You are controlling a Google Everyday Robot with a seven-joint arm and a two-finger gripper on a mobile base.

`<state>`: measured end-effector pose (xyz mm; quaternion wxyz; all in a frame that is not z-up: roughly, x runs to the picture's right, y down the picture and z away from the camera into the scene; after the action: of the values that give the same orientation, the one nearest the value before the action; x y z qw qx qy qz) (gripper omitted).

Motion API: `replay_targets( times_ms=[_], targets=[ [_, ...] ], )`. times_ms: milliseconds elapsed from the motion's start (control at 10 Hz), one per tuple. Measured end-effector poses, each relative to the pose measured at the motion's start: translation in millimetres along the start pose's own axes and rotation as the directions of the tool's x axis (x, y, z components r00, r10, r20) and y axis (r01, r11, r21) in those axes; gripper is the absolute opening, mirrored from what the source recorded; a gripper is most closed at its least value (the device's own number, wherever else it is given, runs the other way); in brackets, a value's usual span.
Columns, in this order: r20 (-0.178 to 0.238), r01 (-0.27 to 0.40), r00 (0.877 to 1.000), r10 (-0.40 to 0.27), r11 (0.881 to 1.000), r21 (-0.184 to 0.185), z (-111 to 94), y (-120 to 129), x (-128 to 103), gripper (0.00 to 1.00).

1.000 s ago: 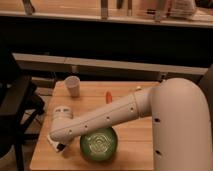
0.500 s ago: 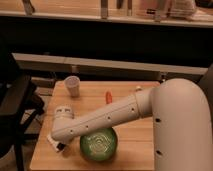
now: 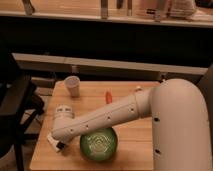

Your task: Place the eraser on the white sponge

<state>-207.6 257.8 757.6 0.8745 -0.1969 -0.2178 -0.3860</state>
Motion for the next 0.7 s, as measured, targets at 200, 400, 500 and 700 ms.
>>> replay_targets(
  times_ms=[200,400,500,700],
  targets=[
    [0.003,-0.006,1.000,0.006,1.000,0.002,1.5,0.1,0.4,0.01],
    [0.002,-0.008,1.000,0.008,1.000,0.003,2.8,0.3,-0.2,0.01],
    [0.003,-0.010,1.000,0.010,1.000,0.006,3.4,-0.2,-1.4,0.03],
    [0.006,-0.017,1.000,0.017,1.000,0.010,5.1,-0.7,-2.8,0.06]
  ],
)
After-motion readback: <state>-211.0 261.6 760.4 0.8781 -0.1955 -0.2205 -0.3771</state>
